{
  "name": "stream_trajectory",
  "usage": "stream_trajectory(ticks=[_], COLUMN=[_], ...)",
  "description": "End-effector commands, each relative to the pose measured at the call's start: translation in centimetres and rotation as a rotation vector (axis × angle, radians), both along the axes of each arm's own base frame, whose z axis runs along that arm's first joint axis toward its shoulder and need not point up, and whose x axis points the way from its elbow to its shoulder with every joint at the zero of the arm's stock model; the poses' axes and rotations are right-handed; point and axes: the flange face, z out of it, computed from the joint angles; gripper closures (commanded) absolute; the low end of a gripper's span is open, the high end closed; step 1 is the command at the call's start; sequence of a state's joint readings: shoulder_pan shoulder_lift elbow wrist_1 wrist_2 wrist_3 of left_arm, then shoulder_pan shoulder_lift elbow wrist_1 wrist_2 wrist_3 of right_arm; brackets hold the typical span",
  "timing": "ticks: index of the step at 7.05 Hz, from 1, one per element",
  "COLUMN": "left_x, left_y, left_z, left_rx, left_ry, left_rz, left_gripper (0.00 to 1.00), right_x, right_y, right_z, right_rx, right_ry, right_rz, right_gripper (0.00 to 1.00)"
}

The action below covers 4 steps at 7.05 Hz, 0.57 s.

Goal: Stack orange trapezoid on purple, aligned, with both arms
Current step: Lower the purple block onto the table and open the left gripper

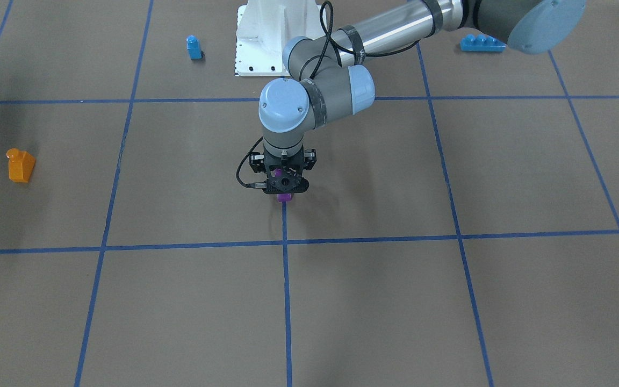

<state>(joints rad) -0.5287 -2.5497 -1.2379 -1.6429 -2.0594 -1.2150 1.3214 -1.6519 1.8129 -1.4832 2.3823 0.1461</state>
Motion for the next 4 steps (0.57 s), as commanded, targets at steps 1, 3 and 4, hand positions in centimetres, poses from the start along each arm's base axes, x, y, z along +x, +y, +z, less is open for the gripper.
stream_trajectory(ticks=[1, 3, 4], left_x=[-1.3, -4.1, -4.3], left_y=[-0.1, -1.2, -1.3], left_z=[-2.3, -4.3, -4.5], left_rx=[0.018, 0.04, 0.029], left_ry=[0.034, 0.074, 0.077], left_rz=[-0.015, -0.049, -0.061], left_gripper=[0.0, 0.0, 0.0], right_x=[-3.3, -6.9, -10.3], right_y=[0.0, 0.3, 1.0], right_z=[-0.7, -1.7, -2.0], right_rx=[0.009, -0.047, -0.09], right_ry=[-0.01, -0.022, -0.01], right_rz=[-0.064, -0.024, 0.018], right_gripper=[0.0, 0.0, 0.0])
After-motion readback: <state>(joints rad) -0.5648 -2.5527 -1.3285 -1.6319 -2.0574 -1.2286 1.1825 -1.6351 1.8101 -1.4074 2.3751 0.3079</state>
